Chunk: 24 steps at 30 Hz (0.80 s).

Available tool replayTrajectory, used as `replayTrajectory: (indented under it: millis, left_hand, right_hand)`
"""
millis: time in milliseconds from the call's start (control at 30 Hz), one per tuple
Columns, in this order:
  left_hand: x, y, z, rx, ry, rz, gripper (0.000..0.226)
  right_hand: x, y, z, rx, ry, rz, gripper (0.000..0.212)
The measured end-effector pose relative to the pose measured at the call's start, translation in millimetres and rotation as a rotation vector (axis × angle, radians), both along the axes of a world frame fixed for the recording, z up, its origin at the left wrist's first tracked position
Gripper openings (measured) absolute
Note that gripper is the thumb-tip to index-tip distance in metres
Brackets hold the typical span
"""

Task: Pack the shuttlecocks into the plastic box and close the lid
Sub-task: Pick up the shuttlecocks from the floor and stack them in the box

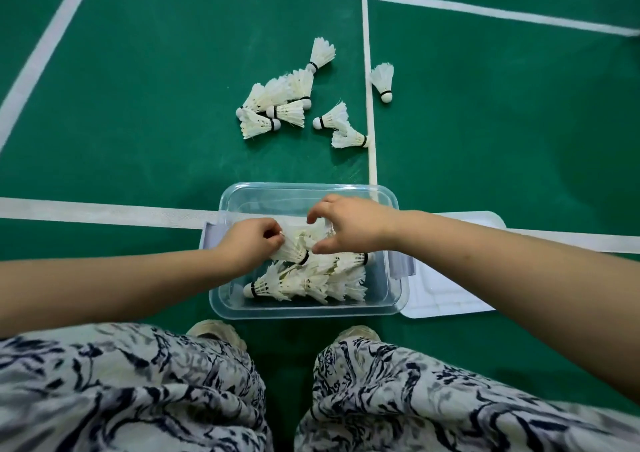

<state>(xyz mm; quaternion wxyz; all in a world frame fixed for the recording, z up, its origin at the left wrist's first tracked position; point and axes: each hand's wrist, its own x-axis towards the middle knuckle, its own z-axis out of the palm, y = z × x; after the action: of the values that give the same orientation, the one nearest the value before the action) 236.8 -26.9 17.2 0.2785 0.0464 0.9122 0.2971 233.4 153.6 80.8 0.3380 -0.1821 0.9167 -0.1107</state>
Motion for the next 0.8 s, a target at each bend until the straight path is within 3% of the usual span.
replayTrajectory:
  millis: [233,633,800]
  left_hand:
    - [4,9,-16,0.310,-0.407,0.389,0.019]
    - [7,5,-12,0.509,-0.571,0.507,0.015]
    - [16,12,-15,0.480,-0.611,0.416,0.021]
  right_hand:
    - [0,16,-13,-0.035,-0.039,-0.068,0.053]
    - [0,25,-24,-0.096,-0.039,-0.176,0.052]
    - [3,27,-25,-0.098,-0.044,-0.182,0.053]
